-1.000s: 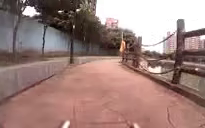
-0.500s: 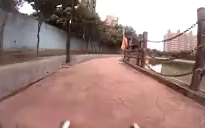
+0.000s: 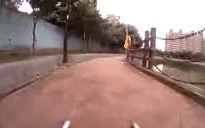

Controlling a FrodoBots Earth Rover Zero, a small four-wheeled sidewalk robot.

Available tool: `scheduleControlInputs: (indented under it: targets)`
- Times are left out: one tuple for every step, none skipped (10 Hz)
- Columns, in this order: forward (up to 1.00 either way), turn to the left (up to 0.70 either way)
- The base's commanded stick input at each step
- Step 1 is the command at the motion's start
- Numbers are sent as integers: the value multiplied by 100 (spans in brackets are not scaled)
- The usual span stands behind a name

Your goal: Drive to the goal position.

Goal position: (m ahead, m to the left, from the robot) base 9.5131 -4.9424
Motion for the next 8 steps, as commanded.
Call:
scheduleControlInputs:
  targets:
    - [100, 0]
    - [100, 0]
    - [100, 0]
    - [100, 0]
    - [100, 0]
    - [100, 0]
    - [100, 0]
    - [100, 0]
